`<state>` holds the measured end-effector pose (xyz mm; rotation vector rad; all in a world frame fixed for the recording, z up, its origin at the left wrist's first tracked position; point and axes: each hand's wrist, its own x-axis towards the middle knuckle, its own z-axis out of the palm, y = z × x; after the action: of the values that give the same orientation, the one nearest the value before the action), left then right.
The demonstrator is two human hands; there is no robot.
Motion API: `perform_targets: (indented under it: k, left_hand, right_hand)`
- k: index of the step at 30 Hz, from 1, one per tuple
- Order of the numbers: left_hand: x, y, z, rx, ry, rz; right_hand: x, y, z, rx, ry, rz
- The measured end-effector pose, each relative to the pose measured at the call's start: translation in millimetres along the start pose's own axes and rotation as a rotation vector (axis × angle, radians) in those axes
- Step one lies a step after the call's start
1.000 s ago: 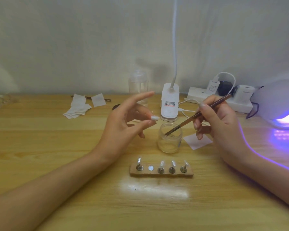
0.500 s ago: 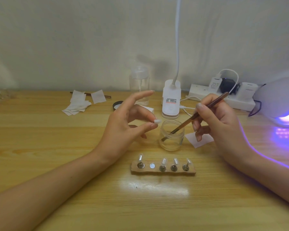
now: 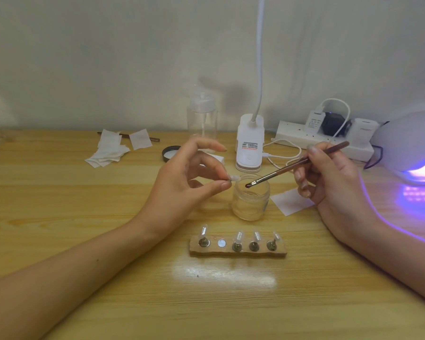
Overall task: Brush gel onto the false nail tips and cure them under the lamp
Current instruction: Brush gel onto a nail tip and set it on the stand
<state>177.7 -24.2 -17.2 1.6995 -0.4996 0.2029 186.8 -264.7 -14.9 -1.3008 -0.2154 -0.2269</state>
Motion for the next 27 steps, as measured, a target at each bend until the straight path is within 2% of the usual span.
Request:
perform_targets:
  k: [9,19,27]
  left_hand:
    - [-0.5,-1.1,0.9,0.003,-0.02,0.017]
    - [-0.1,-1.5,1.8,-0.003,-0.033,0.017]
    - [-0.8,0.6,3.1,0.027,-0.02,0.028]
  right_hand:
    - [1.2,-3.5,2.8,0.04,0.026,0.039]
    - [0.7,-3.5,3.0,-0.002,-0.061,0.053]
    - [-0.4,-5.0,2.1,0.017,-0.03,0.045]
